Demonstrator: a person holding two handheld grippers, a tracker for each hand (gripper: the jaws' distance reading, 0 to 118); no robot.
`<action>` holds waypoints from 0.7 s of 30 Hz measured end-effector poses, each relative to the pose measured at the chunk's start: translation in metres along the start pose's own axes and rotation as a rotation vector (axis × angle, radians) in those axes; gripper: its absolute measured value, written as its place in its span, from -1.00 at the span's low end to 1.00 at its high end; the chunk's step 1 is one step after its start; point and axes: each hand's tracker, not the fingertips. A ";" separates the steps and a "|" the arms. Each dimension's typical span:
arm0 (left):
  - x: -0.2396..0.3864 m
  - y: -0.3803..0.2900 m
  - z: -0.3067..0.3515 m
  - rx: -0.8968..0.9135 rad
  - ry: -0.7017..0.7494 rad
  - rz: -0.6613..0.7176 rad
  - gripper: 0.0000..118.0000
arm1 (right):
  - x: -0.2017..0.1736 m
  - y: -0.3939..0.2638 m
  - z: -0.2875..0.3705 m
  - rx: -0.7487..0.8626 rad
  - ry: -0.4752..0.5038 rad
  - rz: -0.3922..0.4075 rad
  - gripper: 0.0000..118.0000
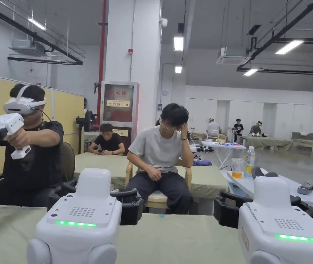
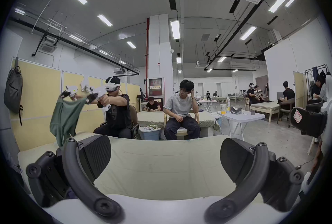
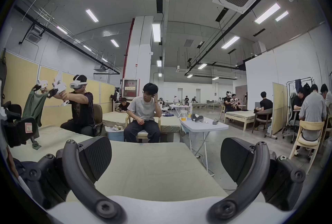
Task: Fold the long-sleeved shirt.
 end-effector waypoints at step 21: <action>0.006 -0.005 0.000 0.008 0.016 -0.003 1.00 | 0.001 -0.001 0.000 0.011 0.025 -0.017 1.00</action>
